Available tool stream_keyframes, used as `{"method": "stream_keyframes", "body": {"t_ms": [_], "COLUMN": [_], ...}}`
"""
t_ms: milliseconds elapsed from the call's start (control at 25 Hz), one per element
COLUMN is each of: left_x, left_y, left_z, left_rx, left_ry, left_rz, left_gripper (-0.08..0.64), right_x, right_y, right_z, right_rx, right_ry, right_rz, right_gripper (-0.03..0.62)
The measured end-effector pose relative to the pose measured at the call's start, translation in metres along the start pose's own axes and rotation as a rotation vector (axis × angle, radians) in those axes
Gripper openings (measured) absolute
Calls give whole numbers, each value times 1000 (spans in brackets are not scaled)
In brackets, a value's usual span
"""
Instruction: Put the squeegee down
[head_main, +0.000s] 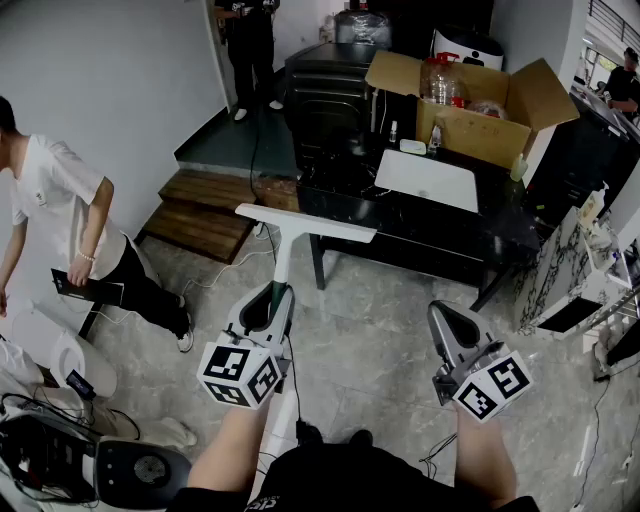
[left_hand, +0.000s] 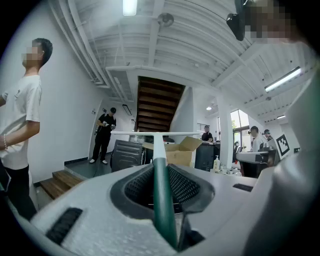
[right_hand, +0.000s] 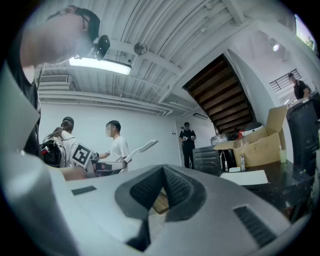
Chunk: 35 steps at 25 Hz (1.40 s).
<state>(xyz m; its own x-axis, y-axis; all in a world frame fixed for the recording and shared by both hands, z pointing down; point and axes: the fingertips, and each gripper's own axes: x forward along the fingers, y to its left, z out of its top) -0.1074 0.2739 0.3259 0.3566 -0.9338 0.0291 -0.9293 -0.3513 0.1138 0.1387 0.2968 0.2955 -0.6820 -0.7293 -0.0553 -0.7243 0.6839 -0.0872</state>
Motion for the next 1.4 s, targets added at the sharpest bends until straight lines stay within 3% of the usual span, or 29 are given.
{"method": "stream_keyframes", "body": {"t_ms": [920, 1400], "left_x": [-10, 31], "left_y": [-66, -38], "left_z": [-10, -18], "left_rx": [21, 23], "left_ry": [2, 30], "left_rz": [-7, -12], "left_gripper": [104, 104], "right_x": [-68, -19], "right_y": [-9, -30], "right_z": [-9, -30], "right_rx": [90, 134], "right_ry": [-13, 54], "right_rz": [27, 38], "right_gripper": [5, 5]}}
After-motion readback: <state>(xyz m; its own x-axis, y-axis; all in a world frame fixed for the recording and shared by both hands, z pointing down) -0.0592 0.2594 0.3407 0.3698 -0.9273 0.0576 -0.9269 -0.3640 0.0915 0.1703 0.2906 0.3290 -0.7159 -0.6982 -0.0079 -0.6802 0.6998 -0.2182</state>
